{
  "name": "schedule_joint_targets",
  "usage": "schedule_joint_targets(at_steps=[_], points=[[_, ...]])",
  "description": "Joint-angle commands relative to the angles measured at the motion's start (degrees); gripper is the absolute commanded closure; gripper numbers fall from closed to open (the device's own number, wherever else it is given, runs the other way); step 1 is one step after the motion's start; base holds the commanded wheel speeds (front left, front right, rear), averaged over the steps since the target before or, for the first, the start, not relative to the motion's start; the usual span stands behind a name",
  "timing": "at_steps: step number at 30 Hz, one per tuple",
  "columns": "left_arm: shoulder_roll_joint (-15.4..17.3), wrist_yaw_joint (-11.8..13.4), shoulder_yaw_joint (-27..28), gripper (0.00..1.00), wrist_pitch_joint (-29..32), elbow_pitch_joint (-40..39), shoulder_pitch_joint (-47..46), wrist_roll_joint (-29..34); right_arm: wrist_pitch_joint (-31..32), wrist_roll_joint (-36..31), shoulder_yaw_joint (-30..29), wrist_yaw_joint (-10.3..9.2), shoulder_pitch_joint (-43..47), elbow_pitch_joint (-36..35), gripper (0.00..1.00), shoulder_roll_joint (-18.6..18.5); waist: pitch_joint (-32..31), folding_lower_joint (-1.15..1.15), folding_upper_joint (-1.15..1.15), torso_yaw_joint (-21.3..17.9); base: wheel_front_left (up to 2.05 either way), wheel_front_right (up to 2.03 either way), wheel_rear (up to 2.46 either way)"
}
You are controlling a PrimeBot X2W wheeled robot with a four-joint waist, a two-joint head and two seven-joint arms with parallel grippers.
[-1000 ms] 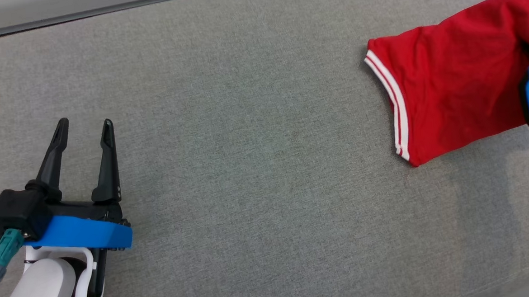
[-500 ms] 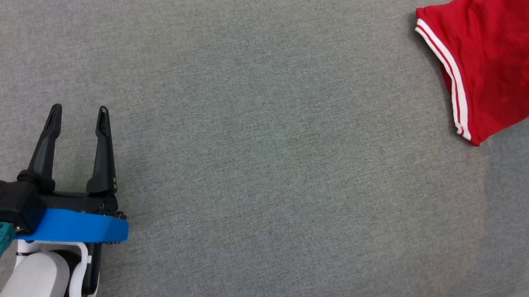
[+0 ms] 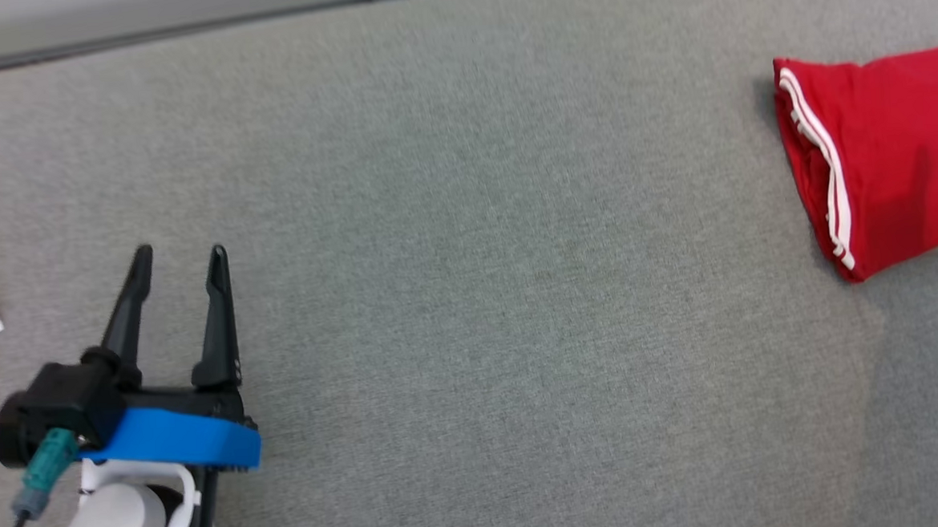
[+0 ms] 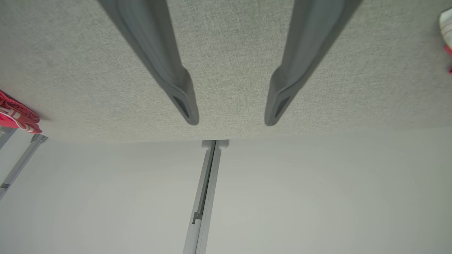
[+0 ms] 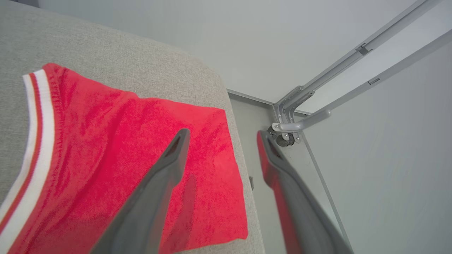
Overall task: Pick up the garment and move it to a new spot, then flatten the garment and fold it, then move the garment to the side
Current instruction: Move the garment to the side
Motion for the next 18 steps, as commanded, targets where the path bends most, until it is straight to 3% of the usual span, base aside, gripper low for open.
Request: schedule_joint_targets(at_steps=[1, 6, 10, 18], points=[[-0.5, 0.0, -0.1, 0.00, -0.6, 0.8, 1.4, -0.3, -2.1, 1.0, -1.5, -0.01, 2.3, -0.7, 0.00, 1.2, -3.9, 0.00, 0.00, 1.9, 0.00, 0.00, 0.00], [-1.5, -0.1, -0.5, 0.00, -1.3, 2.9, 3.7, -0.8, -9.1, 4.3, -6.0, -0.01, 8.5, -4.9, 0.00, 4.9, -8.3, 0.00, 0.00, 3.6, 0.00, 0.00, 0.00], [-2.2, 0.2, -0.1, 0.00, -1.8, 4.2, 6.3, -1.2, -13.2, 6.5, -7.7, 0.00, 16.4, -13.2, 0.00, 11.0, -11.6, 0.00, 0.00, 4.8, 0.00, 0.00, 0.00], [-3.2, 0.3, 1.6, 0.00, -2.5, 5.5, 10.9, -1.7, -11.0, 10.1, -2.7, 0.00, 30.2, -32.1, 0.00, 19.2, -15.5, 0.00, 0.00, 5.0, 0.00, 0.00, 0.00]])
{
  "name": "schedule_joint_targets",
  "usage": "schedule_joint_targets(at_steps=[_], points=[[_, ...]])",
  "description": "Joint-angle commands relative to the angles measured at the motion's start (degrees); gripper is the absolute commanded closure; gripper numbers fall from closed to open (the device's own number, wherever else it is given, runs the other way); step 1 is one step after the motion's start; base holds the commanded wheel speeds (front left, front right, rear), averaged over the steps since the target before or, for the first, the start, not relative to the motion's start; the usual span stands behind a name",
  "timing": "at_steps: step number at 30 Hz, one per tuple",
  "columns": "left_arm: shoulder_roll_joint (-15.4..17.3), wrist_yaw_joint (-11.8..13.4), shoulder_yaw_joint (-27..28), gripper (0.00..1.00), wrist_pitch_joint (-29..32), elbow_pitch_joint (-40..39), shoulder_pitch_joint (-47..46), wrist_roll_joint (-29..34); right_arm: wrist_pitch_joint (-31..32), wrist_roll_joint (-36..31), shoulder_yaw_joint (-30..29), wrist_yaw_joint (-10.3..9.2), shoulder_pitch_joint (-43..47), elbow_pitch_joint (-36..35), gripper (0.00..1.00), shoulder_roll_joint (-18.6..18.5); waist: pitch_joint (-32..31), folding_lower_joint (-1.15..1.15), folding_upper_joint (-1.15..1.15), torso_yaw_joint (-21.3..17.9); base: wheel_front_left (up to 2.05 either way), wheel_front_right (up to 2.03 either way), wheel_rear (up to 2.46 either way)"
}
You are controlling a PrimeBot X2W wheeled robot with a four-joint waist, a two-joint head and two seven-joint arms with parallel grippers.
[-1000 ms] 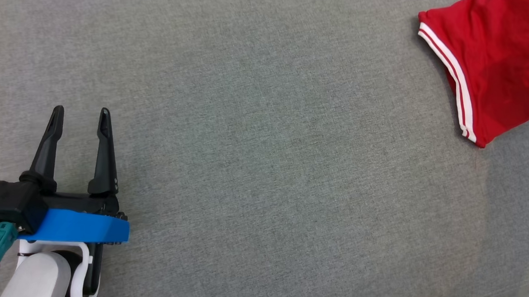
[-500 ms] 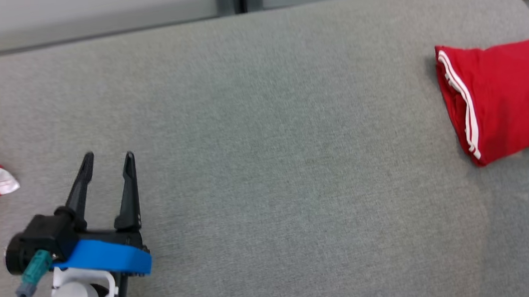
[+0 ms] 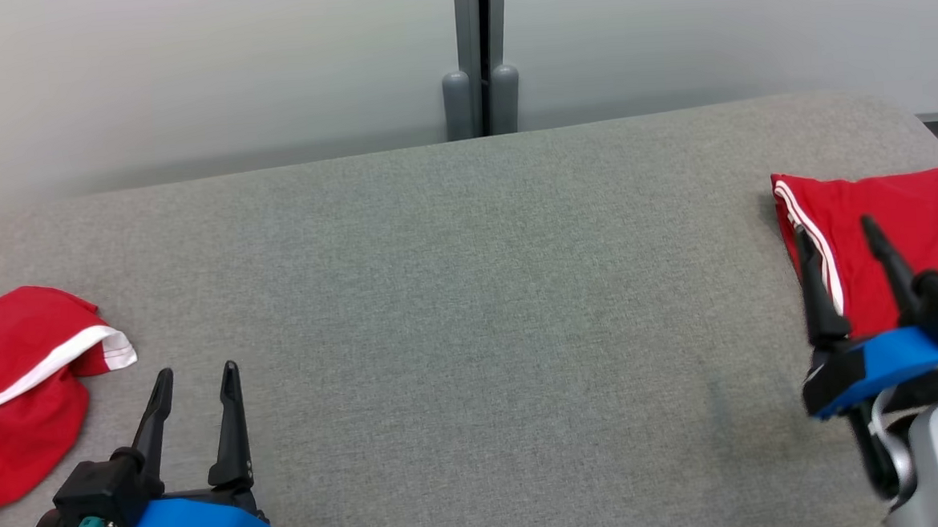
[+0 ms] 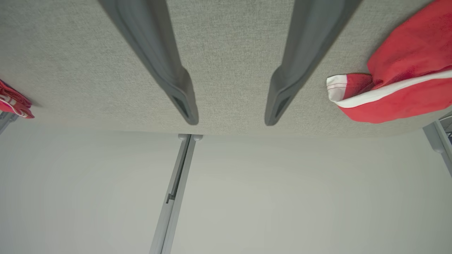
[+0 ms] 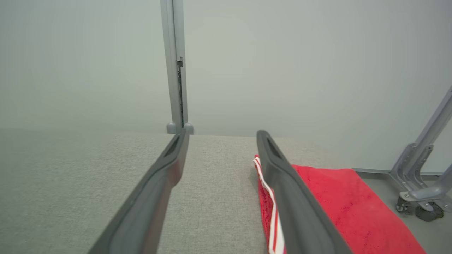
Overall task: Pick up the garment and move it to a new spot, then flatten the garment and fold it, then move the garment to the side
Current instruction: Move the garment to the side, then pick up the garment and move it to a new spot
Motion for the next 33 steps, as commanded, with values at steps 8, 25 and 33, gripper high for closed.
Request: schedule_joint_targets(at_steps=[8, 25, 33], points=[[-1.0, -0.7, 1.2, 0.00, -0.4, 0.9, 1.5, 0.2, 0.8, 3.6, 2.3, 0.01, 9.8, -7.0, 0.00, 4.3, -2.7, 0.02, 0.00, 1.4, 0.00, 0.00, 0.00], [-1.7, -0.7, 2.3, 0.00, -0.4, 1.4, 4.7, 0.6, 2.4, 2.8, 3.3, 0.01, 15.7, -7.7, 0.00, 6.7, -4.7, 0.02, 0.00, 1.8, 0.00, 0.00, 0.00], [-1.8, -0.8, 2.2, 0.00, -0.4, 1.0, 4.0, 0.9, 1.7, 2.7, 3.1, 0.01, 15.6, -6.8, 0.00, 7.0, -4.5, 0.02, 0.00, 2.3, 0.00, 0.00, 0.00]])
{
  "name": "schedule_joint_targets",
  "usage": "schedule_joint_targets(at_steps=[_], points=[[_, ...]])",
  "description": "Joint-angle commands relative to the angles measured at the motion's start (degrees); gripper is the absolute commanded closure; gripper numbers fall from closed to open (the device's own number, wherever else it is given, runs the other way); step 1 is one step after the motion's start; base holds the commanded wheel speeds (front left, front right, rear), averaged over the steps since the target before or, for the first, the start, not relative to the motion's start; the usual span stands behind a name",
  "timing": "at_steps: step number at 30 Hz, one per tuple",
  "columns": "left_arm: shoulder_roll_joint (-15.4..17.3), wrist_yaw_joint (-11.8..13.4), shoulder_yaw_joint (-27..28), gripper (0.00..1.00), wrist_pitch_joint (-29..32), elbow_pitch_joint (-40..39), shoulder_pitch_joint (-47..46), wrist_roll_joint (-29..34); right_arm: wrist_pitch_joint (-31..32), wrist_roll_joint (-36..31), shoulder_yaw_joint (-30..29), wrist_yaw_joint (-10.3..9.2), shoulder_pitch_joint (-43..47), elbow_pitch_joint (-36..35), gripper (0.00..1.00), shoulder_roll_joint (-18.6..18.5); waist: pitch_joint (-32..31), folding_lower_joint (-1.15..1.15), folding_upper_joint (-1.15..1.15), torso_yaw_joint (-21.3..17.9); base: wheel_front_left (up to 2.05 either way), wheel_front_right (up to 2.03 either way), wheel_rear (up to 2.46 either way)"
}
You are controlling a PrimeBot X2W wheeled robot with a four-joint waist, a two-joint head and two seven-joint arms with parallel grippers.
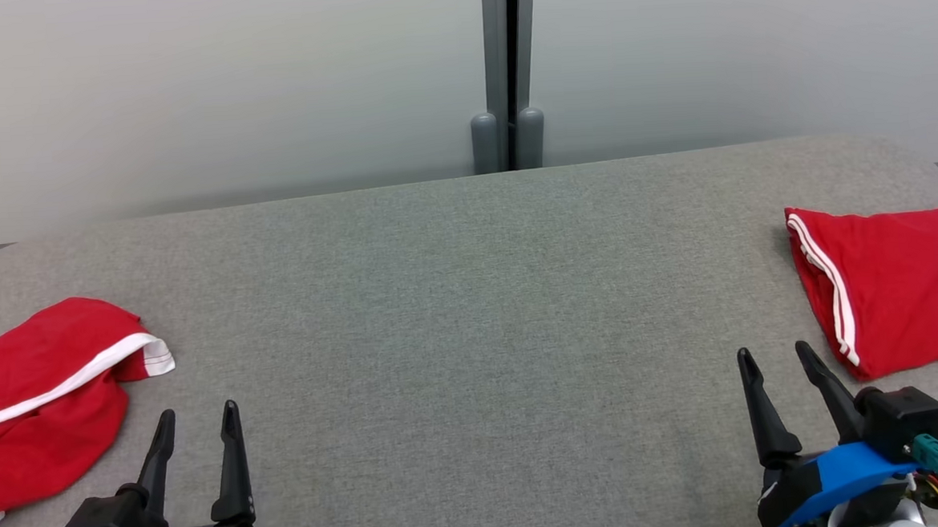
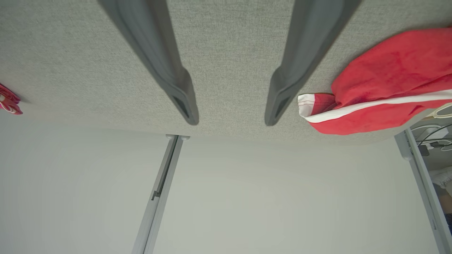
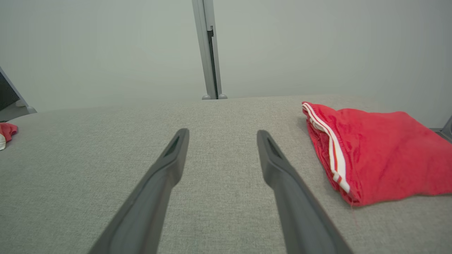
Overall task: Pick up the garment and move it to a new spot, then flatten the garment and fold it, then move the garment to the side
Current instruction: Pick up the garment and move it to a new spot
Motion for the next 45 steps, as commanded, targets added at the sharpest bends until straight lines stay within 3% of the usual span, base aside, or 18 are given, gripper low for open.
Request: schedule_joint_targets(at_steps=[1, 10, 28, 37, 45], points=[[-0.1, -0.3, -0.1, 0.00, -0.2, 0.0, -0.6, 0.3, -0.5, -0.1, -0.4, 0.01, 1.1, 0.2, 0.00, 0.2, -0.1, 0.00, 0.00, 0.6, 0.00, 0.00, 0.00], [0.0, 0.0, -0.6, 0.00, 0.1, -0.2, -1.5, 0.6, -1.1, 0.1, -0.9, 0.01, 2.0, 0.0, 0.00, 0.3, 0.3, 0.00, 0.00, 6.9, 0.00, 0.00, 0.00], [0.4, 0.5, 0.0, 0.00, -0.1, 0.1, 1.9, 0.3, -1.6, 0.7, 2.9, 0.01, 1.1, 2.0, 0.00, 0.3, -2.0, 0.00, 0.00, 24.7, 0.00, 0.00, 0.00], [0.6, 1.0, -0.1, 0.00, 0.0, -0.8, 2.8, 0.3, -2.1, 0.7, 4.5, 0.01, 0.8, 2.7, 0.00, 0.3, -2.3, 0.00, 0.00, 29.1, 0.00, 0.00, 0.00], [1.3, 1.2, 0.3, 0.00, 0.0, -1.4, 3.4, 0.0, -2.2, -1.3, 5.5, 0.01, 0.5, 2.9, 0.00, 0.3, -2.6, 0.00, 0.00, 29.8, 0.00, 0.00, 0.00]])
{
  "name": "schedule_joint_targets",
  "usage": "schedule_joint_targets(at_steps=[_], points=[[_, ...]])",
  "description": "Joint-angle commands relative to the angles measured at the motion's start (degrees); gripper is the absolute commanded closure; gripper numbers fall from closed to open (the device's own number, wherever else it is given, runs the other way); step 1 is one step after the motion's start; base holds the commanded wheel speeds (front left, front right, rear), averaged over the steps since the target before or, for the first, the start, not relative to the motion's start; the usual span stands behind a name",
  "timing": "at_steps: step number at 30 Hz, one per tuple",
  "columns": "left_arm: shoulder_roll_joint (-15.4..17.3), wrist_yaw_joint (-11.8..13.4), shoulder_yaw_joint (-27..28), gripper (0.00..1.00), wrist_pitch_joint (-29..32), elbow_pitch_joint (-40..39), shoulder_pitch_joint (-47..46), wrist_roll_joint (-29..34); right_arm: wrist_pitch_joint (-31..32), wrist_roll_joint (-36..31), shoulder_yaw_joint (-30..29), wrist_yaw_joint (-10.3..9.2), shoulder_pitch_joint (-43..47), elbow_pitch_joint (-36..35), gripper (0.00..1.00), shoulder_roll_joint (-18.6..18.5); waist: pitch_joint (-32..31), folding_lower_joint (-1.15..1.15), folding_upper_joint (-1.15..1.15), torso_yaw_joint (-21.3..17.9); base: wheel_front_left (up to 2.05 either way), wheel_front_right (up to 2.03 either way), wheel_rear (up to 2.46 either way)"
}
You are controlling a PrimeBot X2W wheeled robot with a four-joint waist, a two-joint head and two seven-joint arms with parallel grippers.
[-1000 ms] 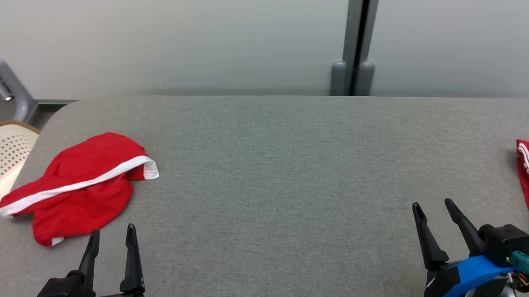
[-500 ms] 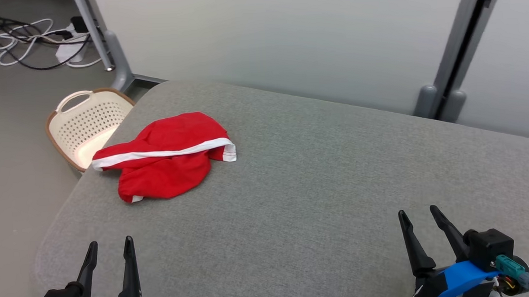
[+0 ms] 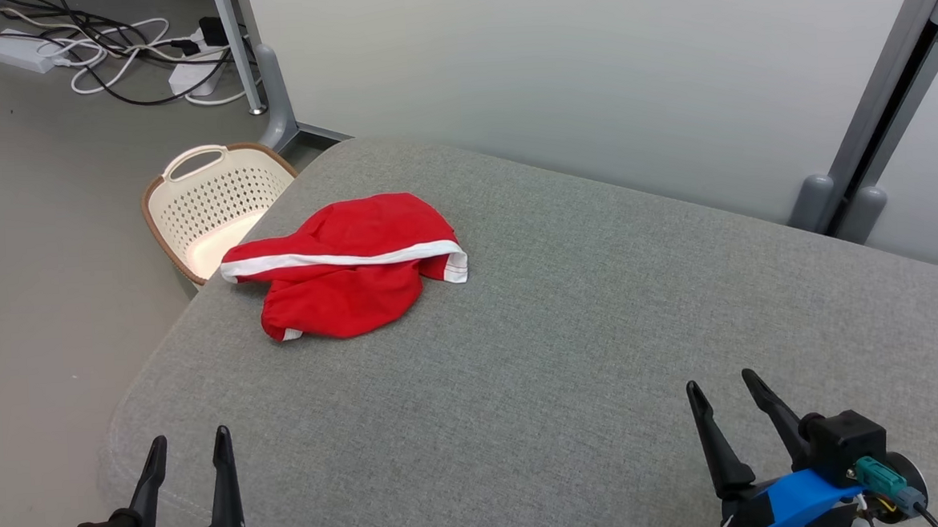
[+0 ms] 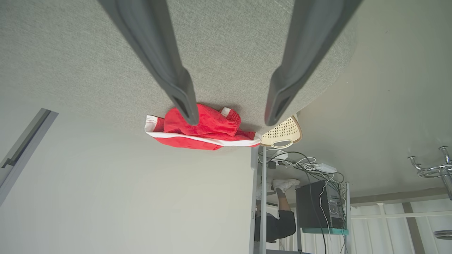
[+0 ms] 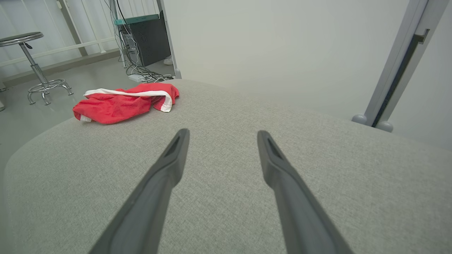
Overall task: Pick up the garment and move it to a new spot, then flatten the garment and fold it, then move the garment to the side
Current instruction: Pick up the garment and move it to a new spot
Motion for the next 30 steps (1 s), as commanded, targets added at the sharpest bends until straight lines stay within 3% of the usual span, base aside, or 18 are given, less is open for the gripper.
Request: schedule_joint_targets(at_steps=[1, 13, 17, 21, 25, 30], points=[[0.4, 0.2, 0.3, 0.00, -0.1, -0.3, 0.4, 0.0, -0.3, 0.1, 0.0, 0.01, -0.5, 0.1, 0.00, 0.0, 0.0, 0.00, 0.00, 0.0, 0.00, 0.00, 0.00], [2.3, -0.2, 1.9, 0.00, 4.0, -2.3, -7.1, -1.6, 0.9, -1.1, -0.9, 0.01, -0.7, -1.9, 0.00, 0.0, 3.0, 0.00, 0.00, 0.1, 0.00, 0.00, 0.00], [4.3, -0.4, 3.2, 0.00, 9.7, -2.5, -13.1, -3.3, 1.7, -2.4, -1.5, 0.01, -1.3, -3.3, 0.00, -0.1, 5.5, 0.00, 0.00, -0.4, 0.00, 0.00, 0.00], [4.1, -0.8, 5.3, 0.00, 15.5, -1.0, -20.3, -7.8, 2.9, -3.3, -2.0, 0.01, -2.0, -5.4, 0.00, -0.8, 9.1, 0.00, 0.00, -1.4, 0.00, 0.00, 0.00], [2.6, -0.4, 8.1, 0.00, 22.0, 3.8, -27.9, -14.6, 4.4, -3.8, -2.6, 0.01, -2.3, -7.7, 0.00, -1.7, 12.3, 0.00, 0.00, -2.4, 0.00, 0.00, 0.00], [5.4, 0.5, 9.4, 0.00, 29.1, 12.2, -35.1, -17.1, 6.4, -3.9, 0.0, 0.00, -4.7, -11.0, 0.00, -3.4, 17.7, 0.00, 0.00, -6.1, 0.00, 0.00, 0.00]])
